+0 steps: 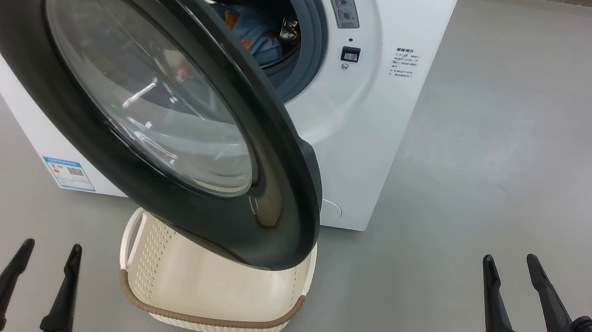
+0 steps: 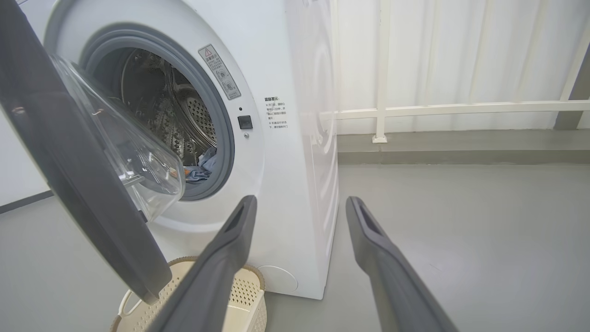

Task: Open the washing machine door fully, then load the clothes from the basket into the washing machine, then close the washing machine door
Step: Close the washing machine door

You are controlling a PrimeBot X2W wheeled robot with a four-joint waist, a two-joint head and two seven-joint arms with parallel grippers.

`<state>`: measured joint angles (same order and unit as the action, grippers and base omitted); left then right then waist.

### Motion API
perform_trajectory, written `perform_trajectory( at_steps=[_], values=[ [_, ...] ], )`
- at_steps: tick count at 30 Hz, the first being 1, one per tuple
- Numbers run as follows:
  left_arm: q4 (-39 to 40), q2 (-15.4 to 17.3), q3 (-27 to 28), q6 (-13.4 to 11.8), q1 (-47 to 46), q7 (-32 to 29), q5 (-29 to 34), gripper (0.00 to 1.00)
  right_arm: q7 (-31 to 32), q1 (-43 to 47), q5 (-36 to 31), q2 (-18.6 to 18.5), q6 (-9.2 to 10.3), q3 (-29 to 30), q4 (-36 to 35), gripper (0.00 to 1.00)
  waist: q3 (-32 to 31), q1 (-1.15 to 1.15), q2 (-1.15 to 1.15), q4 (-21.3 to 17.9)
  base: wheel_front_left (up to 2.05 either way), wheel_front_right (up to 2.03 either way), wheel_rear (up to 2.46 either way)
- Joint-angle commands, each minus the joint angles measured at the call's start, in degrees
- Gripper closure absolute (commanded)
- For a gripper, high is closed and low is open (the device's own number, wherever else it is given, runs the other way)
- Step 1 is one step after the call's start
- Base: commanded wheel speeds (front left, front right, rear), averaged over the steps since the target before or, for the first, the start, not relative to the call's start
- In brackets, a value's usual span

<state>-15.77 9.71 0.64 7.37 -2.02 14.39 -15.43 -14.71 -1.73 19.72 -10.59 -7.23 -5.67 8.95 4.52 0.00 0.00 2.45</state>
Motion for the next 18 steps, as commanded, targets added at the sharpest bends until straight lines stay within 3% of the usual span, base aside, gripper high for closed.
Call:
perform_trajectory(
  at_steps=[1,2,3,4,6,18],
  values=[
    [1.6,0.6,2.1,0.1,-0.5,0.6,0.5,0.0,-0.3,-1.3,0.3,-0.7,-0.25,-1.3,-1.1,0.0,-0.2,0.0,0.0,0.2,0.0,0.0,0.0],
    [1.7,0.5,2.0,0.1,-0.5,0.6,0.5,0.0,-0.3,-1.4,0.3,-0.6,-0.25,-1.4,-1.0,0.0,-0.3,0.0,0.0,0.2,0.0,0.0,0.0],
    [1.8,0.3,2.0,0.1,-0.4,0.6,0.5,0.0,-0.3,-1.4,0.4,-0.5,-0.25,-1.6,-0.9,0.22,-0.4,0.0,0.0,0.3,0.0,0.0,0.0],
    [1.9,0.2,1.9,0.1,-0.4,0.6,0.5,0.0,-0.3,-1.6,0.6,-0.5,-0.25,-1.7,-0.9,0.55,-0.4,0.0,0.0,0.4,0.0,0.0,0.0],
    [2.2,-0.1,1.7,0.1,-0.2,0.6,0.6,0.0,-0.3,-2.0,1.1,-0.2,-0.25,-1.9,-0.8,1.0,-0.7,0.0,0.0,0.6,0.0,0.0,0.0],
    [4.0,-1.1,1.4,0.1,1.8,0.6,1.8,0.0,-0.3,-9.2,2.8,1.0,-0.25,-5.7,-8.4,1.0,-2.9,0.0,0.0,2.8,0.0,0.0,0.0]
  ],
)
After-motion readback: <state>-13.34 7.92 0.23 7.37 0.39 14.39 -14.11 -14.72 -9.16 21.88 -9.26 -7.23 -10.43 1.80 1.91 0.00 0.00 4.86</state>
